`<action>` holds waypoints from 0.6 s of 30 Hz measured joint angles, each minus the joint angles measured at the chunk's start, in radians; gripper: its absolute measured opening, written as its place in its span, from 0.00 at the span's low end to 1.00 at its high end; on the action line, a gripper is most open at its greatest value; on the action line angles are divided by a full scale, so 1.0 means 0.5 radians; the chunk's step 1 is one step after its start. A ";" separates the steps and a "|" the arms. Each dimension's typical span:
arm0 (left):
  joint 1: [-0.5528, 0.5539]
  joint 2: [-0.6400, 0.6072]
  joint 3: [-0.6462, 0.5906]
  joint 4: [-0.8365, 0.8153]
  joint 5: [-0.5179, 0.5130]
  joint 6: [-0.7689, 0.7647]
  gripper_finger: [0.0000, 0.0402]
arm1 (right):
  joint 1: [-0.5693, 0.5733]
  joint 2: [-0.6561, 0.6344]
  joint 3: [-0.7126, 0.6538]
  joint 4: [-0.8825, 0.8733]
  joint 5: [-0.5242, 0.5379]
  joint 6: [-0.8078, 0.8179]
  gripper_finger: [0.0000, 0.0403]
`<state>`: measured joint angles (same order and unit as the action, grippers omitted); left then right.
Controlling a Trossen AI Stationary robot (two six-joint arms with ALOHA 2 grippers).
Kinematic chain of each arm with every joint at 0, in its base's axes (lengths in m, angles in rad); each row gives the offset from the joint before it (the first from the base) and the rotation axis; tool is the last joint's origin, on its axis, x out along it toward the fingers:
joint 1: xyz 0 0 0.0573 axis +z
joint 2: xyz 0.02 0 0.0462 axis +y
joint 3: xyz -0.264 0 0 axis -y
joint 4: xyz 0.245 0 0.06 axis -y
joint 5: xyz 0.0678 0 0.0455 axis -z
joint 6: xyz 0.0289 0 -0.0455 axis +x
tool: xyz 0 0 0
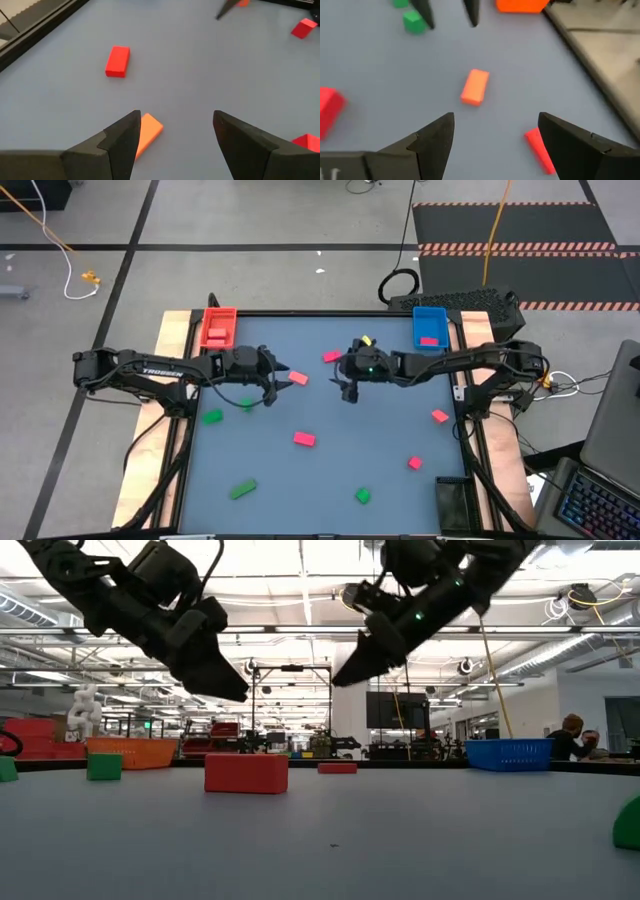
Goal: Sort & place blocks by color
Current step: Put the pink block into the blue bin
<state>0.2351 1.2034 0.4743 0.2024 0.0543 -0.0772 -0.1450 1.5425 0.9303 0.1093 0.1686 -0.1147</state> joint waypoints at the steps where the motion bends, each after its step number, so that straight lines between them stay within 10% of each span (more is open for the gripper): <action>1: -0.004 0.000 -0.005 0.009 -0.001 0.008 0.62 | -0.021 0.000 0.019 -0.034 0.023 -0.054 0.70; 18: 0.181 0.001 -0.113 0.372 0.104 0.064 0.62 | -0.520 0.185 0.088 -0.154 -0.501 -0.268 0.61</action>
<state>0.3259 1.2037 0.4176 0.3886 0.1062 -0.0453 -0.4051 1.6348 0.9745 0.0323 -0.0818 -0.2485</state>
